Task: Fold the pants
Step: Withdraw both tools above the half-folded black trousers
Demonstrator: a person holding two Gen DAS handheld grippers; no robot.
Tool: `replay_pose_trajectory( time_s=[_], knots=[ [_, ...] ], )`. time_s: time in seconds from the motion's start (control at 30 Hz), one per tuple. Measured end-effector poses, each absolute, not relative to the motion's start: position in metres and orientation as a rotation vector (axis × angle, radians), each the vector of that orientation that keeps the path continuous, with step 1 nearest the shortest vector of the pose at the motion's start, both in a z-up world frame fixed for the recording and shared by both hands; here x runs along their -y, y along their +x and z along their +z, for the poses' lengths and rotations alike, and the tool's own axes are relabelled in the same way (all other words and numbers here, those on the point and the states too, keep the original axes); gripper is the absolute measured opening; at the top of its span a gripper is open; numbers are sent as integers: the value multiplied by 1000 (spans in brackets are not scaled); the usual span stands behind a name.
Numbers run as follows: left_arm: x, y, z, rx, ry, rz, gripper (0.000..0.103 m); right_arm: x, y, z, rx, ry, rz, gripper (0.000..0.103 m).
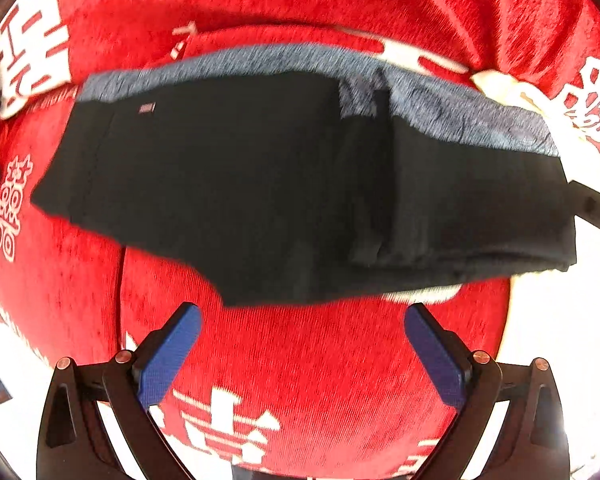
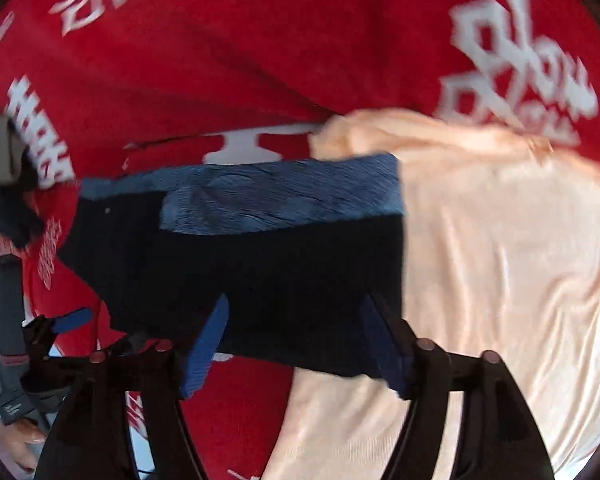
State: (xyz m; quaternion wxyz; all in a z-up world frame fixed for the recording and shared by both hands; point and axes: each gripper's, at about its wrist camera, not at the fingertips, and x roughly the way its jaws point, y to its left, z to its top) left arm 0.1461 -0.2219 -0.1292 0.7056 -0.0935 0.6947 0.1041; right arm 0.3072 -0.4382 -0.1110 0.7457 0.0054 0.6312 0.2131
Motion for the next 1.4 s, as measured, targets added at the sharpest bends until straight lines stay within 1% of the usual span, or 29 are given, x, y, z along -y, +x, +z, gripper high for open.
replay_pose_trajectory(
  time_s=[0.07, 0.2, 0.3, 0.47, 0.77, 0.97, 1.2, 1.4],
  knots=[
    [222, 140, -133, -1569, -224, 243, 102, 424, 308, -113, -1377, -21, 506, 80],
    [221, 123, -134, -1607, -225, 288, 102, 414, 305, -148, -1503, -44, 492, 79],
    [220, 113, -137, -1634, -214, 313, 102, 415, 300, -143, -1475, -45, 509, 80],
    [230, 95, -132, -1666, -203, 318, 102, 429, 288, -133, -1486, 11, 522, 80],
    [246, 86, -135, -1670, -203, 274, 102, 448, 269, -127, -1511, 71, 502, 80],
    [237, 84, -143, -1662, -209, 214, 102, 446, 263, -120, -1496, 69, 472, 80],
    [193, 74, -135, -1616, -211, 165, 102, 419, 247, -104, -1456, 71, 412, 80],
    [128, 59, -122, -1553, -229, 216, 102, 370, 225, -90, -1439, 63, 418, 80]
  ],
)
